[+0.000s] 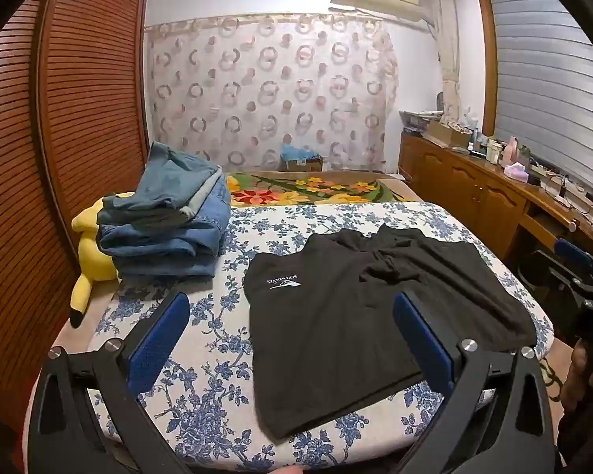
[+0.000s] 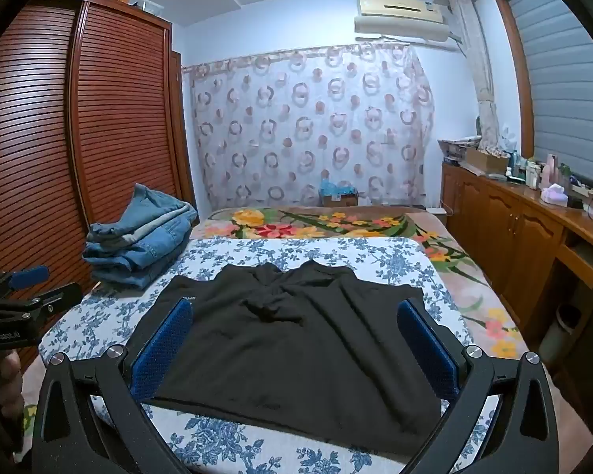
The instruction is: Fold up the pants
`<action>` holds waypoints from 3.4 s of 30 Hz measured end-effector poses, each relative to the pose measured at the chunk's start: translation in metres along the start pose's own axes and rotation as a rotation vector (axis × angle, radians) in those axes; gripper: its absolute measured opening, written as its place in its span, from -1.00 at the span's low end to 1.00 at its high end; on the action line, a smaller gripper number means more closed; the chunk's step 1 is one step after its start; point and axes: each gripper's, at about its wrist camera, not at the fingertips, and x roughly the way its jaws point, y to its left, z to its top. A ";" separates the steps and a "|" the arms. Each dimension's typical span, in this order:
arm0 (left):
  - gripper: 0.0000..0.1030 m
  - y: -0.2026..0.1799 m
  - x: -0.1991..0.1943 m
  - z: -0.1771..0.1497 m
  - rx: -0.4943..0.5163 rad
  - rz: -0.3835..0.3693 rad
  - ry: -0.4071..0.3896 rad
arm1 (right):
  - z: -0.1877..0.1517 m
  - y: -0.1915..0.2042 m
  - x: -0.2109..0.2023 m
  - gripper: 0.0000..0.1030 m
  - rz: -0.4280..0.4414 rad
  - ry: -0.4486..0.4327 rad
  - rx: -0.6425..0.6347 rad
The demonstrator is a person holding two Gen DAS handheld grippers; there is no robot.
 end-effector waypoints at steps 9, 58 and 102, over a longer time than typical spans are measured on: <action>1.00 -0.001 0.002 0.000 0.006 0.005 0.017 | 0.001 0.002 -0.001 1.00 -0.007 -0.009 -0.004; 1.00 -0.008 0.002 -0.002 0.011 0.006 0.007 | -0.003 -0.001 -0.002 1.00 -0.007 -0.009 0.010; 1.00 -0.019 0.016 0.005 0.023 -0.028 0.058 | -0.005 -0.008 0.004 1.00 -0.011 0.014 0.021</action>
